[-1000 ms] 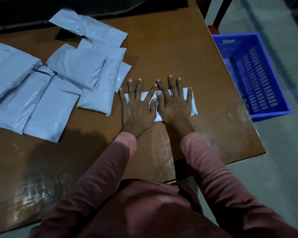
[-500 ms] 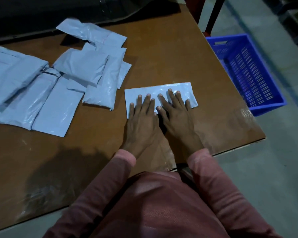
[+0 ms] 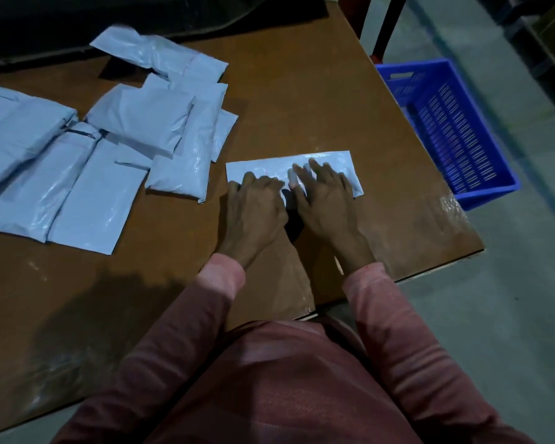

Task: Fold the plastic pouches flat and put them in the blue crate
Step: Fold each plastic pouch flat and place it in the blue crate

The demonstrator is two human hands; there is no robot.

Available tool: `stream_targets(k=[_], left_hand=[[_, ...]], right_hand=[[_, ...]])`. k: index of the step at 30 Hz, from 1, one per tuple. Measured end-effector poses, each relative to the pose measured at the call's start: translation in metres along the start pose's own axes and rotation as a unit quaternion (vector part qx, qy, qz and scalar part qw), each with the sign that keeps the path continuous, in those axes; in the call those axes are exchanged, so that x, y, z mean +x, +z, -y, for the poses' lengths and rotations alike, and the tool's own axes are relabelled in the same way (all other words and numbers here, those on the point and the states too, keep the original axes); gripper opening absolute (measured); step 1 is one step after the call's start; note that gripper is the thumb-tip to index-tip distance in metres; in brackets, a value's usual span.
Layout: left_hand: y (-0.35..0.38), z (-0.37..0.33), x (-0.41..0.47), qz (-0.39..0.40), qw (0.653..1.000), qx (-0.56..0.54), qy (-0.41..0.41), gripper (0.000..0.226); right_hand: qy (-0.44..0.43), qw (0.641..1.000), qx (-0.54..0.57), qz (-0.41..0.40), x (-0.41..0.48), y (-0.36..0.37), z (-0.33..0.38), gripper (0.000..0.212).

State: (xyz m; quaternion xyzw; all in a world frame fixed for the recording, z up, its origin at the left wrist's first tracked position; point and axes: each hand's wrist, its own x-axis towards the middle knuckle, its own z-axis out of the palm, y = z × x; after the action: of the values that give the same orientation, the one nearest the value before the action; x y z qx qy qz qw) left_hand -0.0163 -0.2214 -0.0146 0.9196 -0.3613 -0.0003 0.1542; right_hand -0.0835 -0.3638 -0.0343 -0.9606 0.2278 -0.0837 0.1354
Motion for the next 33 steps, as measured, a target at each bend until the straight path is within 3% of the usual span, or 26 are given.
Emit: stream_targets(k=[2, 5, 11, 16, 24, 28, 33], left_hand=[[0.004, 0.006, 0.020, -0.037, 0.999, -0.013, -0.010, 0.033], [0.021, 0.017, 0.041, -0.045, 0.999, 0.007, -0.012, 0.041], [0.041, 0.028, 0.038, -0.057, 0.998, 0.020, -0.019, 0.052], [0.046, 0.029, 0.042, -0.017, 0.999, 0.026, -0.031, 0.069], [0.049, 0.029, 0.041, -0.005, 0.998, 0.043, -0.035, 0.071], [0.048, 0.031, 0.041, -0.011, 0.999, 0.033, -0.038, 0.072], [0.046, 0.030, 0.040, -0.014, 0.999, 0.022, -0.036, 0.071]], right_hand=[[0.001, 0.999, 0.022, -0.049, 0.017, -0.002, 0.005, 0.054], [0.014, 0.997, 0.039, -0.069, 0.040, 0.007, 0.003, 0.058], [0.022, 0.999, 0.010, -0.027, 0.036, 0.031, -0.004, 0.065], [0.023, 0.999, -0.031, -0.019, 0.037, 0.032, -0.003, 0.070], [0.024, 0.999, -0.040, -0.004, 0.039, 0.028, -0.001, 0.069], [-0.013, 0.999, -0.033, 0.011, 0.049, 0.020, -0.010, 0.075], [-0.127, 0.989, -0.069, 0.017, 0.058, 0.015, -0.031, 0.068]])
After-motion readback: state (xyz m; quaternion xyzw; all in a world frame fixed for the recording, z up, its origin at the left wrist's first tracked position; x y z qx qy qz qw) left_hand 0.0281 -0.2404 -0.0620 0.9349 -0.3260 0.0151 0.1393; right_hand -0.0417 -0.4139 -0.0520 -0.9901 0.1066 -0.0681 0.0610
